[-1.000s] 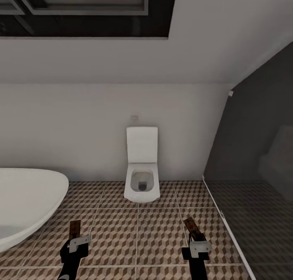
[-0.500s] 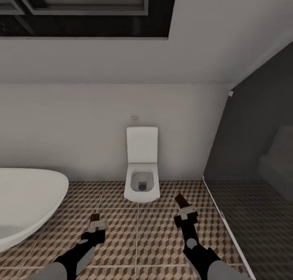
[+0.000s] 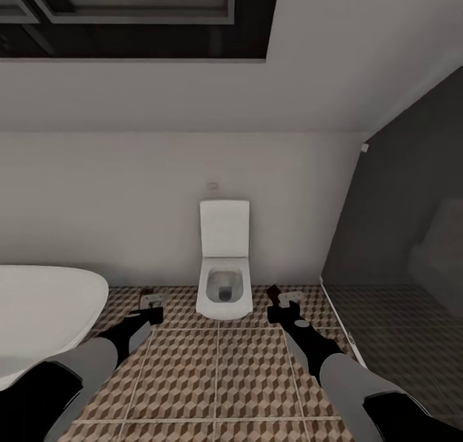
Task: Take the four mousetraps from the cabinet in the bathroom and place them on the bathroom floor. Make sure all four end up on the same floor surface, and ensure that at least two of them are either under or directly next to the same bathroom sink.
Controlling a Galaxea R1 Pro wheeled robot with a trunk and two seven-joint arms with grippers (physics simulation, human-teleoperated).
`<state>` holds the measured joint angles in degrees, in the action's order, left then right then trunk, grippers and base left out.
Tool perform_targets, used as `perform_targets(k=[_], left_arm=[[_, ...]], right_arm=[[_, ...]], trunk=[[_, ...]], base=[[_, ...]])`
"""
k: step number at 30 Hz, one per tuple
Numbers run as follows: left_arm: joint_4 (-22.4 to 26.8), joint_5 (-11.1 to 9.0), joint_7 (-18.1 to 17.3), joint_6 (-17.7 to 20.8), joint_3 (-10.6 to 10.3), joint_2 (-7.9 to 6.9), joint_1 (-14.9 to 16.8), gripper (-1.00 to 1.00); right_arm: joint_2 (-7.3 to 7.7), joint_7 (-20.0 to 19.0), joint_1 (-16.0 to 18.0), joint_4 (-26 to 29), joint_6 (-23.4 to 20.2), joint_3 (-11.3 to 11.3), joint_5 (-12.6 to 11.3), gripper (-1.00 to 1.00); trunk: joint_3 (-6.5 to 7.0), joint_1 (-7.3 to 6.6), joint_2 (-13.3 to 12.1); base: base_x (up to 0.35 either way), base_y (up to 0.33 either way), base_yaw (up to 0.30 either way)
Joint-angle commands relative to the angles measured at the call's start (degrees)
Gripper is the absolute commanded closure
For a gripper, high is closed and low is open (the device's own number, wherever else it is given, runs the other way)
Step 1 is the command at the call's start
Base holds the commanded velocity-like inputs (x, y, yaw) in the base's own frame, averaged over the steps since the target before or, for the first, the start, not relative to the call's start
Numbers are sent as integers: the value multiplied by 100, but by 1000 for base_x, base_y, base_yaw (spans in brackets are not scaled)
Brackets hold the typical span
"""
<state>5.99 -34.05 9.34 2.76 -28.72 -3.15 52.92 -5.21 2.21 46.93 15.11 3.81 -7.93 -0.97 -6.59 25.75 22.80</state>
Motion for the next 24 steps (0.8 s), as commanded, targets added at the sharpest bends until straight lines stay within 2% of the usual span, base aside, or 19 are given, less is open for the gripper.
perform_targets(k=[1, 4, 7, 9, 13, 19, 21, 24], left_arm=[[-48, -25, 26, 9, -44, 6, 5, 100], [-118, -32, 23, 83, -42, 81, 8, 100], [-130, -30, 44, 663, -39, 216, 11, 100], [-131, -31, 48, 1055, -32, 259, 10, 100], [-131, -46, 53, 1290, -24, 276, 10, 100], [-102, -66, 43, 1506, -6, 296, 10, 100], [-70, -66, 42, 1512, -4, 294, 9, 100], [-25, -68, 38, 1512, -2, 293, 10, 100]], right_arm=[[-2, 22, 8, -8, -15, -32, -22, 100], [-5, 28, 11, 3, -431, -12, -50, 100], [-6, 131, 26, 44, -981, -2, -55, 100], [-1, 456, 30, 170, -1158, 6, -59, 100], [1, 897, 35, 325, -1300, 10, -66, 100], [-6, 1021, 36, 502, -1664, 8, -91, 100], [-3, 1024, 36, 507, -1754, 77, -215, 100], [1, 1016, 36, 541, -2244, 248, -648, 100]], trunk=[[-12, 3, 12], [-12, 3, 12], [-12, 3, 12], [-12, 3, 12], [-12, 3, 12], [-12, 3, 12], [-12, 3, 12], [-12, 3, 12]], base=[[0, 0, 0], [0, 0, 0], [0, 0, 0], [0, 0, 0], [0, 0, 0], [0, 0, 0], [0, 0, 0], [0, 0, 0]])
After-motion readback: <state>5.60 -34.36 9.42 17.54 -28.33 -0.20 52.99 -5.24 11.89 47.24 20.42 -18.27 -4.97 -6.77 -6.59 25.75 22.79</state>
